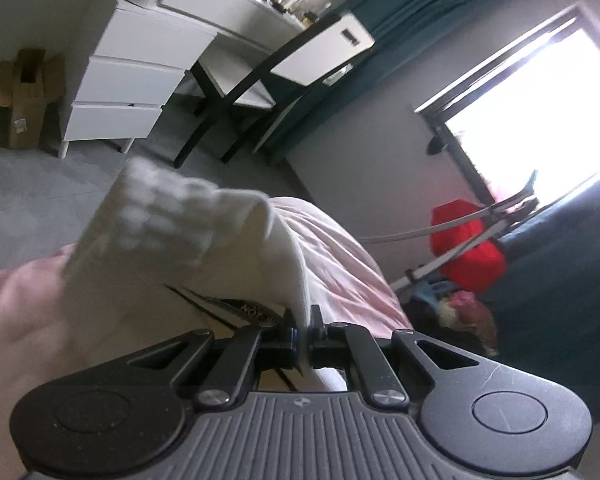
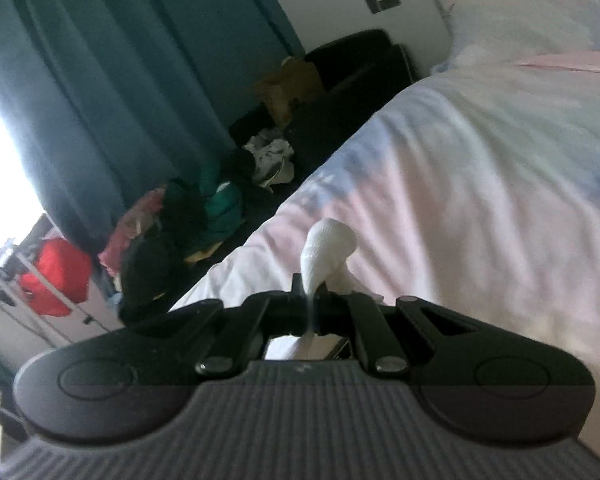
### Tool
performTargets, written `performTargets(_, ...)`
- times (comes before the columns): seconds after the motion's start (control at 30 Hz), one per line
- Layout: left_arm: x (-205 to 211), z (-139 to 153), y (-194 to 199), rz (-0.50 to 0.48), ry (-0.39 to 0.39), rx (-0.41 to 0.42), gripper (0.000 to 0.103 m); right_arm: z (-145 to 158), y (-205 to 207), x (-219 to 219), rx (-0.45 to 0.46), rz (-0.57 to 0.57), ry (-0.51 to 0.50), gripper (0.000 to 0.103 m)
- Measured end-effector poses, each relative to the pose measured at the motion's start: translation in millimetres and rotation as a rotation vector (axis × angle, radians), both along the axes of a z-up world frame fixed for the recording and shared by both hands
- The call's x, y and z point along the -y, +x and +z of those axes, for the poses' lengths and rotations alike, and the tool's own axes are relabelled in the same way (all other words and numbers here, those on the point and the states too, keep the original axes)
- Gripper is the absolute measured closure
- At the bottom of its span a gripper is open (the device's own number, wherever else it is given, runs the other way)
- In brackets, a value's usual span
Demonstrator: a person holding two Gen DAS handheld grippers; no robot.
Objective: Fold clothes
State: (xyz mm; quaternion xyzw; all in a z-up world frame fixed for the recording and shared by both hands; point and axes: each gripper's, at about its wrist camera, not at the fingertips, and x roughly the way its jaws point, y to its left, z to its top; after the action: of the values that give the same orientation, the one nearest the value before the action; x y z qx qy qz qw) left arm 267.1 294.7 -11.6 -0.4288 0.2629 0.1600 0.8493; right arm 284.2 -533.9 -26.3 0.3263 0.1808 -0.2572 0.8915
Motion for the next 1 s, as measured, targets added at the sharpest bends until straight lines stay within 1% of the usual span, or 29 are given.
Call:
performTargets(0.03,0.6,-7.1,20.7,0.001,0.010,-0.024,0.098,-6.2,23.0,-2.7,-0.011,-0.005,-0.006,0.097)
performTargets(0.1,2.0,-22.1,60.4,0.001,0.029,-0.073,0.097,-25.7,65.3,-6.1,-0.064,-0.021,-0.014,0.097)
performTargets(0.2,3.5,-45.5,104.6,-0.003,0.055,-0.144,0.097,-59.7,108.9,-9.8,-0.136,-0.023,-0.022,0.097)
performTargets(0.27,3.6,-59.3,126.1,-0.007,0.068,-0.181,0.095,-78.9,126.7,-11.5,-0.152,-0.006,-0.038,0.096)
performTargets(0.33,3.8,-66.5,133.6,-0.023,0.088,-0.189,0.093,-89.1,134.0,-12.8,-0.147,0.005,-0.056,0.096)
performTargets(0.4,4.3,-67.7,131.1,-0.045,0.106,-0.175,0.091,-99.0,141.0,-14.1,-0.142,0.015,-0.075,0.093)
performTargets(0.43,4.6,-68.4,129.8,-0.056,0.116,-0.169,0.089,-98.9,139.7,-14.2,-0.133,0.022,-0.075,0.091)
performTargets(0.47,4.9,-69.0,128.5,-0.067,0.125,-0.162,0.081,-98.4,138.1,-14.1,-0.124,0.029,-0.075,0.087)
performTargets(0.5,4.4,-67.6,125.2,-0.081,0.120,-0.144,0.076,-96.6,135.0,-13.0,-0.119,0.043,-0.069,0.077)
performTargets(0.53,3.6,-65.2,120.7,-0.097,0.106,-0.121,0.064,-94.2,131.1,-10.6,-0.106,0.060,-0.048,0.072)
performTargets(0.57,2.7,-62.7,116.1,-0.113,0.093,-0.097,0.053,-91.8,127.2,-8.2,-0.092,0.077,-0.026,0.062)
performTargets(0.6,1.8,-60.3,111.6,-0.129,0.080,-0.074,0.048,-87.4,118.3,-6.9,-0.060,0.099,0.003,0.049)
performTargets(0.63,1.2,-57.0,104.6,-0.135,0.072,-0.059,0.039,-82.9,108.9,-5.6,-0.026,0.121,0.033,0.043)
performTargets(0.67,0.8,-53.3,96.2,-0.135,0.067,-0.050,0.032,-77.0,97.0,-7.0,0.001,0.134,0.042,0.034)
performTargets(0.7,0.3,-50.4,85.2,-0.137,0.063,-0.040,0.031,-71.1,84.9,-8.6,0.028,0.147,0.049,0.032)
performTargets(0.77,-0.7,-45.3,60.1,-0.143,0.056,-0.022,0.029,-60.2,58.8,-11.8,0.076,0.179,0.065,0.032)
performTargets(0.83,-1.8,-40.2,35.0,-0.149,0.050,-0.004,0.022,-53.9,26.4,-13.3,0.104,0.199,0.102,0.032)
performTargets(0.87,-2.3,-37.7,22.4,-0.152,0.047,0.005,0.022,-51.8,9.7,-13.6,0.119,0.201,0.124,0.031)
performTargets(0.93,-4.9,-39.2,-8.4,-0.159,0.026,0.017,0.022,-55.1,-26.7,-11.2,0.165,0.197,0.201,0.031)
performTargets(1.0,-9.3,-42.7,-42.1,-0.154,0.000,0.011,0.021,-64.6,-61.1,-7.6,0.189,0.189,0.302,0.031)
